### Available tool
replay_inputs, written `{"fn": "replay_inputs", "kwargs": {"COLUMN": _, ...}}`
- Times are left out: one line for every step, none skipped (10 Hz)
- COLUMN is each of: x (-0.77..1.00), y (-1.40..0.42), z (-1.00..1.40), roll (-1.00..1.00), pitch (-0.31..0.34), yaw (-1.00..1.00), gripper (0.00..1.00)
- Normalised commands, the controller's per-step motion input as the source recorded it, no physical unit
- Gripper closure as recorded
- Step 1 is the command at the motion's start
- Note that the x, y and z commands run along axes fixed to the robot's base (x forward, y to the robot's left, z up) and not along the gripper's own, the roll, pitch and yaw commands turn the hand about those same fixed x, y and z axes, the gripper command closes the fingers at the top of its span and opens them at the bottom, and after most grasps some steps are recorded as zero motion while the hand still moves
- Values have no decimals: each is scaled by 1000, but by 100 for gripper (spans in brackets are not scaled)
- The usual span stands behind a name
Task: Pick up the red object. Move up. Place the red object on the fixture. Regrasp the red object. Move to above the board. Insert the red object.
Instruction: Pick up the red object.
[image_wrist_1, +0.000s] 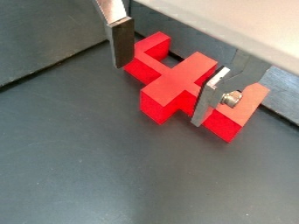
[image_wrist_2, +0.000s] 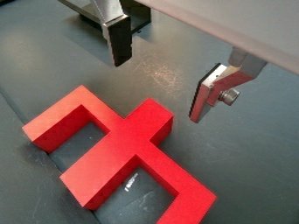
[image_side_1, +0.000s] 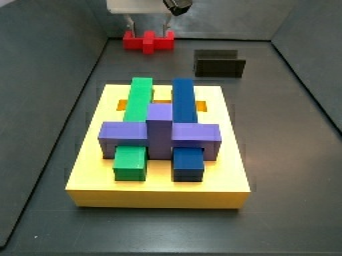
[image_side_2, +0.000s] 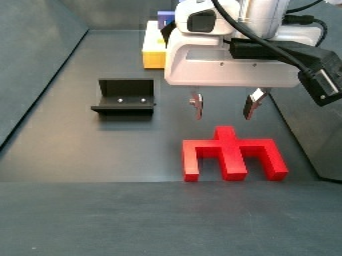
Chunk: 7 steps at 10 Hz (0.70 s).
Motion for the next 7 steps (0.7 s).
{"fn": "replay_inputs", "kwargs": {"x": -37, "y": 0, "z": -74, "roll": 0, "pitch": -17, "yaw": 0, "gripper": 0}}
{"fn": "replay_inputs", "kwargs": {"x": -17, "y": 0, "z": -114, "roll": 0, "pitch": -24, "yaw": 0, "gripper": 0}}
{"fn": "replay_inputs", "kwargs": {"x": -29, "y": 0, "z": -137, "roll": 0, "pitch": -37, "yaw": 0, "gripper": 0}}
{"fn": "replay_inputs", "kwargs": {"x": 0, "y": 0, "z": -140, "roll": 0, "pitch": -20, "yaw": 0, "gripper": 0}}
{"fn": "replay_inputs", "kwargs": {"x": -6, "y": 6, "z": -143, "roll": 0, "pitch": -34, "yaw": 0, "gripper": 0}}
{"fn": "replay_inputs", "kwargs": {"x": 0, "y": 60, "z": -191, "roll": 0, "pitch": -26, "yaw": 0, "gripper": 0}}
{"fn": "replay_inputs", "kwargs": {"x": -54, "y": 171, "z": -320, "roll": -7, "pitch": -83, "yaw": 0, "gripper": 0}}
